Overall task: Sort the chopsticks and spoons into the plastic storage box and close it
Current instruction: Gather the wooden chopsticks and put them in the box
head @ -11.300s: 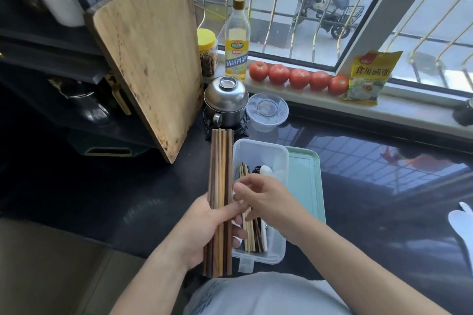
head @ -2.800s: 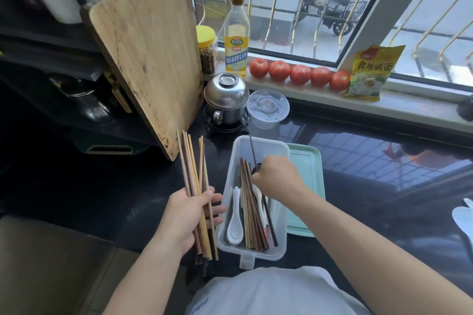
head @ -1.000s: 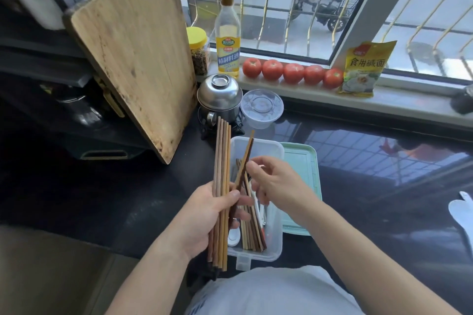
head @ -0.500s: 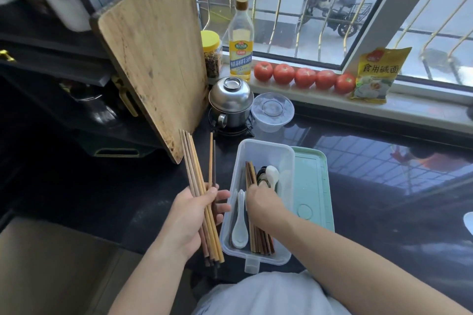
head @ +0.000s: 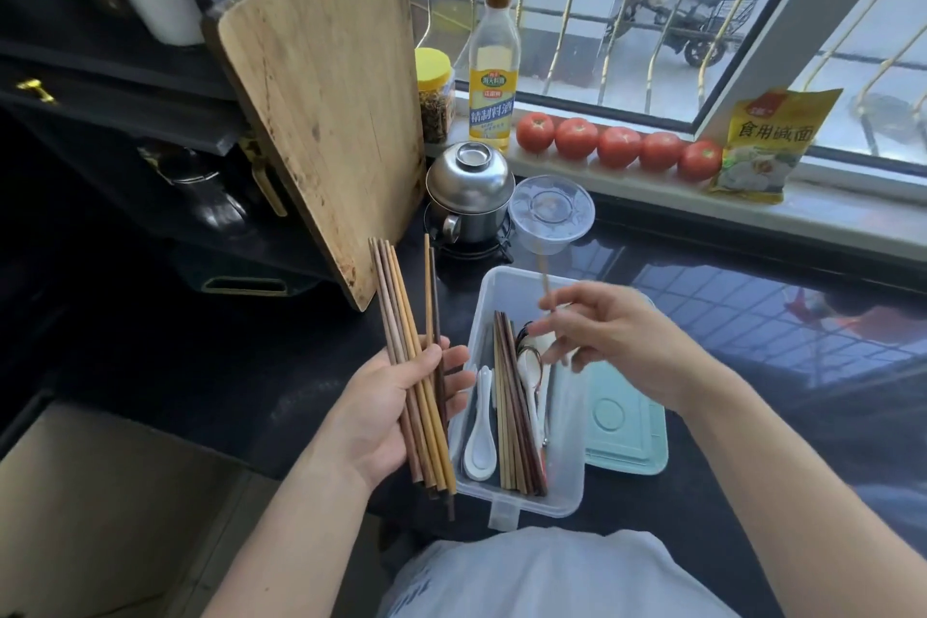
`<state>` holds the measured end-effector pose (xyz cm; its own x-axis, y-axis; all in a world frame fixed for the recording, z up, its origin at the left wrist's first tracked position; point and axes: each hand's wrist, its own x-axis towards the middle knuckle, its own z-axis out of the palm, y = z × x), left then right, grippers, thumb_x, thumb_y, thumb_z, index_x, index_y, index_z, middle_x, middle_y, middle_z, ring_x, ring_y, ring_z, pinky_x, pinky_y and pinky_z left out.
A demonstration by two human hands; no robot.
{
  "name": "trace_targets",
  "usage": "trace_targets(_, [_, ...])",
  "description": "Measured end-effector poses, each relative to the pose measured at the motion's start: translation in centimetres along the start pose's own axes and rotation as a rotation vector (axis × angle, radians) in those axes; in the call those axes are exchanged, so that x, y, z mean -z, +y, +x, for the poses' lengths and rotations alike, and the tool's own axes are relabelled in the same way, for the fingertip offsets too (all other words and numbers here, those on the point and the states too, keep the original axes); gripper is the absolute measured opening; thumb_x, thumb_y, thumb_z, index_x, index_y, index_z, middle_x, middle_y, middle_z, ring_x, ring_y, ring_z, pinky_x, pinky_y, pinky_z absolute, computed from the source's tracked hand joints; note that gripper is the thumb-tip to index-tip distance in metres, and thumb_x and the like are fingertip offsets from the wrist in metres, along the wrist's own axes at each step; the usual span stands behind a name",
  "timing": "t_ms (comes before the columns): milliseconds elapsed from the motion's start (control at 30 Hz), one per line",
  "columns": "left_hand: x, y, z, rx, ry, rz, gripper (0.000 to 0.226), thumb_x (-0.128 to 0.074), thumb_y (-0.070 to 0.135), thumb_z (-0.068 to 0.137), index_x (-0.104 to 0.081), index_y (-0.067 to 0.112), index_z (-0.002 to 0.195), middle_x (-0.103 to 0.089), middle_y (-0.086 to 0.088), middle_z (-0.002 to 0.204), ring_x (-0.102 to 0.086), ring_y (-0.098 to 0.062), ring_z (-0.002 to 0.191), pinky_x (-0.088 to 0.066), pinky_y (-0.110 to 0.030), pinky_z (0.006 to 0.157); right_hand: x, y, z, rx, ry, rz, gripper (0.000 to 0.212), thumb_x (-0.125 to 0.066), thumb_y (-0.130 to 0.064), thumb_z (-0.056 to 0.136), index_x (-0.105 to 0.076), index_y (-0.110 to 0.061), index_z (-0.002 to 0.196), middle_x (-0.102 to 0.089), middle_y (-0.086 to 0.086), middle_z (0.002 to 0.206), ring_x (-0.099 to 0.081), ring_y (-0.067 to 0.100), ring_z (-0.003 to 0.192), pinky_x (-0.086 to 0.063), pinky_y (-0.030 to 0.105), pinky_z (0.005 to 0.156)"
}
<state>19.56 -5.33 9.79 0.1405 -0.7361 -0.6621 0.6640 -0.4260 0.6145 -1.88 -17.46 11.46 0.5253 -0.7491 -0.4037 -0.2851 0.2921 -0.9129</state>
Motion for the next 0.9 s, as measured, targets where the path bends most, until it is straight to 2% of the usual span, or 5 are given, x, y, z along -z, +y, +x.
trace_targets(267, [-1.5, -0.3, 0.0, -0.011, -0.045, 0.083, 0.019, -0.056, 0.007, 0.102, -0.06, 0.003, 0.12, -0.076, -0.021, 0.11, -0.075, -0.037, 0.101, -0.063, -0.044, 0.077, -0.8, 0.7, 0.4, 0.025, 0.063, 0.121, 0.033, -0.055, -0.027, 0.103, -0.067, -0.004, 0.083, -0.035, 0.003, 0.056, -0.026, 0.013, 0.048, -0.02, 0.024, 0.048])
trace_targets(433, [-1.1, -0.5, 0.3, 0.001, 0.05, 0.023, 0.016, -0.058, 0.004, 0.101, -0.061, 0.003, 0.117, -0.075, -0.023, 0.11, -0.075, -0.036, 0.1, -0.064, -0.049, 0.081, -2.9, 3.5, 3.4, -0.132, 0.174, -0.619, 0.041, -0.049, -0.029, 0.101, -0.061, 0.002, 0.076, -0.065, 0.009, 0.063, -0.063, 0.021, 0.049, -0.052, 0.03, 0.054])
trace_targets(600, [-0.7, -0.8, 0.2, 0.008, 0.087, 0.012, 0.013, -0.056, 0.003, 0.102, -0.061, 0.003, 0.114, -0.076, -0.023, 0.104, -0.076, -0.035, 0.098, -0.064, -0.049, 0.078, -5.7, 5.4, 4.7, -0.189, 0.105, -1.115, 0.017, -0.045, -0.013, 0.102, -0.058, -0.009, 0.092, -0.066, 0.019, 0.11, -0.064, 0.035, 0.103, -0.042, 0.032, 0.073])
trace_targets(800, [-0.3, -0.9, -0.2, 0.015, 0.073, -0.014, 0.02, -0.056, 0.004, 0.102, -0.06, 0.001, 0.121, -0.076, -0.023, 0.107, -0.076, -0.035, 0.098, -0.064, -0.049, 0.079, -6.0, 4.5, 4.8, -0.187, 0.141, -1.089, 0.029, -0.05, -0.03, 0.102, -0.066, -0.006, 0.102, -0.069, 0.016, 0.104, -0.065, 0.036, 0.101, -0.043, 0.031, 0.073])
trace_targets(900, [-0.4, -1.0, -0.2, 0.029, 0.047, -0.021, 0.023, -0.055, 0.005, 0.103, -0.061, -0.001, 0.125, -0.076, -0.022, 0.109, -0.076, -0.035, 0.099, -0.065, -0.047, 0.076, -6.3, 1.9, 2.9, -0.11, 0.068, -0.515, 0.031, -0.056, -0.044, 0.098, -0.074, -0.019, 0.099, -0.074, 0.0, 0.088, -0.07, 0.02, 0.083, -0.054, 0.032, 0.071])
